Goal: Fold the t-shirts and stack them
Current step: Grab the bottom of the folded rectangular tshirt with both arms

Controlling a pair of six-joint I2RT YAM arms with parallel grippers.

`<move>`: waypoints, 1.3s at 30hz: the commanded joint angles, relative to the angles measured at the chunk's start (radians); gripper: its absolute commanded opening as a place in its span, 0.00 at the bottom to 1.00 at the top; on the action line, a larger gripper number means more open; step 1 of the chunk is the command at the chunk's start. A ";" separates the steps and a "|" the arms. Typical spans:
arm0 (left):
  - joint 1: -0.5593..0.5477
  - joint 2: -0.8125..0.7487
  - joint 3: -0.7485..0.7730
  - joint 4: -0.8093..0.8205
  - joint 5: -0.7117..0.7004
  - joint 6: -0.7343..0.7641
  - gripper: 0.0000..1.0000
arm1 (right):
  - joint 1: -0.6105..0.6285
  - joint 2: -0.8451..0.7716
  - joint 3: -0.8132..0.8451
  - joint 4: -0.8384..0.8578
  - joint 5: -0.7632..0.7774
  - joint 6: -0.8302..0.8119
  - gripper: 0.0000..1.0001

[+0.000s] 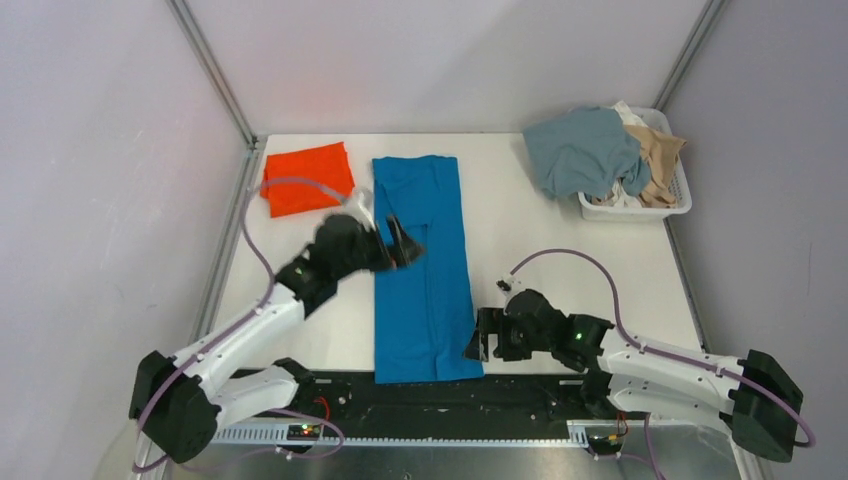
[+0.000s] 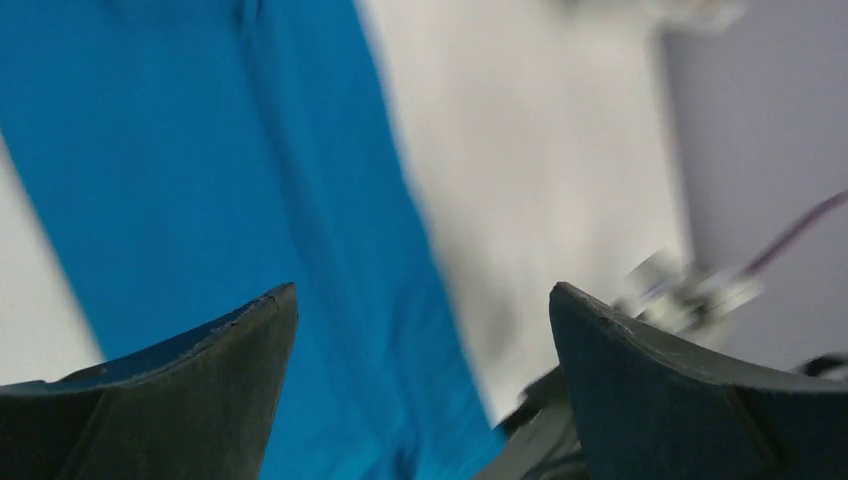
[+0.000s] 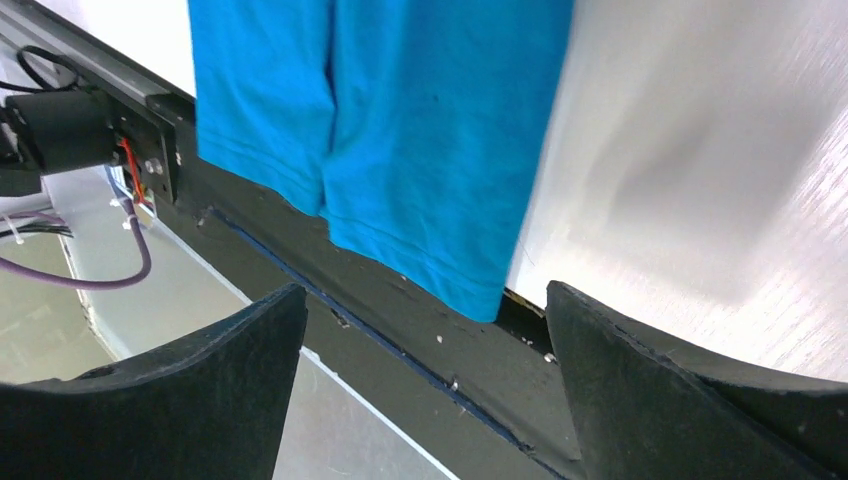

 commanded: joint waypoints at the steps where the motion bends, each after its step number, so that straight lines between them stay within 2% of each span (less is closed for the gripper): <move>1: -0.161 -0.119 -0.239 -0.136 -0.169 -0.077 1.00 | 0.023 0.019 -0.037 0.045 -0.020 0.088 0.91; 5: -0.308 -0.327 -0.365 -0.237 -0.189 -0.187 1.00 | 0.029 0.062 -0.053 0.088 -0.044 0.110 0.83; 9: -0.415 -0.448 -0.405 -0.427 -0.230 -0.277 0.98 | 0.042 0.094 -0.054 0.080 -0.019 0.121 0.74; 13: -0.486 -0.451 -0.471 -0.472 -0.133 -0.378 0.87 | 0.051 0.123 -0.054 0.074 0.015 0.123 0.67; 17: -0.547 -0.409 -0.497 -0.492 -0.106 -0.429 0.85 | 0.056 0.160 -0.054 0.095 0.017 0.118 0.62; 22: -0.561 -0.362 -0.464 -0.560 -0.139 -0.422 0.82 | 0.073 0.195 -0.053 0.106 0.039 0.129 0.57; 24: -0.562 -0.349 -0.446 -0.587 -0.166 -0.411 0.82 | 0.075 0.208 -0.054 0.109 0.042 0.130 0.52; 31: -0.561 -0.334 -0.470 -0.619 -0.135 -0.423 0.75 | 0.078 0.225 -0.056 0.117 0.041 0.141 0.41; 33: -0.561 -0.346 -0.484 -0.617 -0.144 -0.444 0.68 | 0.079 0.223 -0.062 0.127 0.040 0.146 0.37; 36: -0.561 -0.356 -0.482 -0.614 -0.183 -0.463 0.51 | 0.079 0.225 -0.065 0.139 0.034 0.150 0.32; 39: -0.561 -0.363 -0.483 -0.607 -0.198 -0.479 0.45 | 0.079 0.226 -0.066 0.143 0.034 0.149 0.30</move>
